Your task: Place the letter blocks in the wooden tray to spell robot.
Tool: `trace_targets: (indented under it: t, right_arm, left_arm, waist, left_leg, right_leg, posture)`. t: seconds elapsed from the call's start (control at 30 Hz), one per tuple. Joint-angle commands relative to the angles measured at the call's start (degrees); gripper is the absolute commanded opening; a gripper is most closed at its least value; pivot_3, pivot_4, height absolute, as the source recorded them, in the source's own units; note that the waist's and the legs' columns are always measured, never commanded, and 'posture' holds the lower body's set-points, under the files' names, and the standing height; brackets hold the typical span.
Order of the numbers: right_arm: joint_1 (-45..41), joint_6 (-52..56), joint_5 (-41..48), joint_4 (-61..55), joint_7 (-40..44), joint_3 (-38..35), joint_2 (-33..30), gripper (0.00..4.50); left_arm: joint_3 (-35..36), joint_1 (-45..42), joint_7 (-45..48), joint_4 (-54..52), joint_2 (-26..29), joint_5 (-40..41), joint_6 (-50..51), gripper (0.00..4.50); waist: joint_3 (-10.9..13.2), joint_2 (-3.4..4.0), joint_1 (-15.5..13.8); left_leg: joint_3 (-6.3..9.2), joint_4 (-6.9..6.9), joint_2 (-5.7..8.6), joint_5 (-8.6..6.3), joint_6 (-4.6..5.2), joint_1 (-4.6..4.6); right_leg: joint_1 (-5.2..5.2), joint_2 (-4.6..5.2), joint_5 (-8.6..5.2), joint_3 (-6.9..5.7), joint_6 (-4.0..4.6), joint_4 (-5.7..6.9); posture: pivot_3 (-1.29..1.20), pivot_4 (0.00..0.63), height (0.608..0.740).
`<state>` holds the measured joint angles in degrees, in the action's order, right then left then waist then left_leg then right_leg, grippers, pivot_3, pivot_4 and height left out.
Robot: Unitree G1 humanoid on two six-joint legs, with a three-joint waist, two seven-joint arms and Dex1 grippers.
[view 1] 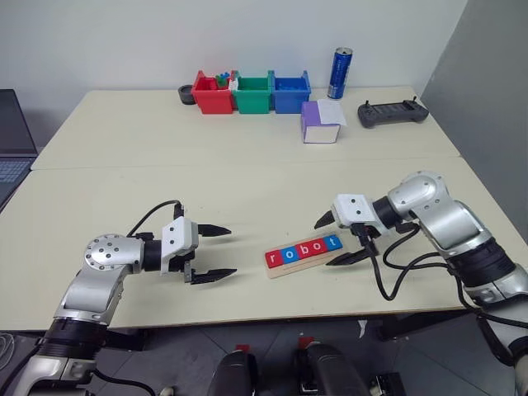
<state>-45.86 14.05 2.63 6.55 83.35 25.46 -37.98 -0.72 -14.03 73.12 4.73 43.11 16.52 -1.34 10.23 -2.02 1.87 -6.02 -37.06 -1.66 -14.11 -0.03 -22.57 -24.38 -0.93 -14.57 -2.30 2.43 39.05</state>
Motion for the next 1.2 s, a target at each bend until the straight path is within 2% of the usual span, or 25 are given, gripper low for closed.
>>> trace_targets:
  t: [0.03,0.17,0.47,0.9,1.2]
  right_arm:
    - [-3.2,-3.46,-2.97,2.48,-1.35,1.55,2.85,4.44]
    - [-4.8,-4.1,-5.41,6.11,-2.04,3.49,6.36,4.44]
    - [-4.64,-5.62,-6.39,7.37,-0.68,4.87,9.29,4.44]
    - [-4.87,1.12,-9.03,7.7,-3.38,5.97,14.53,4.44]
    - [-3.67,2.33,-9.93,8.25,-4.99,7.31,15.81,4.44]
  left_arm:
    - [1.3,0.71,-0.45,-2.24,1.0,0.7,-0.09,4.5]
    - [1.83,1.73,-0.98,-3.17,1.29,0.89,0.1,4.5]
    - [2.99,3.58,-2.22,-5.53,2.12,1.25,1.38,4.5]
    - [2.66,3.79,-2.77,-6.17,1.97,1.25,1.85,4.5]
    - [2.82,3.43,-2.57,-5.38,1.94,1.27,1.41,4.5]
  waist:
    - [0.0,0.0,0.0]
    - [0.0,0.0,-0.2]
    - [0.0,0.0,-0.31]
    - [0.0,0.0,-0.22]
    - [0.0,0.0,-0.22]
  left_leg:
    - [0.0,0.0,-0.01,0.0,0.0,0.01]
    - [0.02,0.01,-0.01,0.0,-0.01,0.0]
    - [0.04,-0.04,0.01,0.0,0.0,-0.03]
    - [0.04,-0.03,0.0,0.0,-0.01,-0.02]
    - [0.05,-0.03,0.0,0.0,-0.01,-0.02]
  right_leg:
    - [0.0,0.0,0.0,0.0,0.0,0.02]
    - [0.0,0.0,0.0,-0.01,0.0,0.02]
    - [0.0,0.02,0.0,-0.01,0.01,0.01]
    - [0.0,0.01,0.01,-0.01,0.02,0.03]
    - [0.0,0.01,0.01,-0.01,0.02,0.04]
  posture:
    - [0.0,0.15,0.74]
    - [0.0,0.15,0.74]
    - [0.0,0.15,0.74]
    - [0.0,0.15,0.74]
    - [0.0,0.15,0.74]
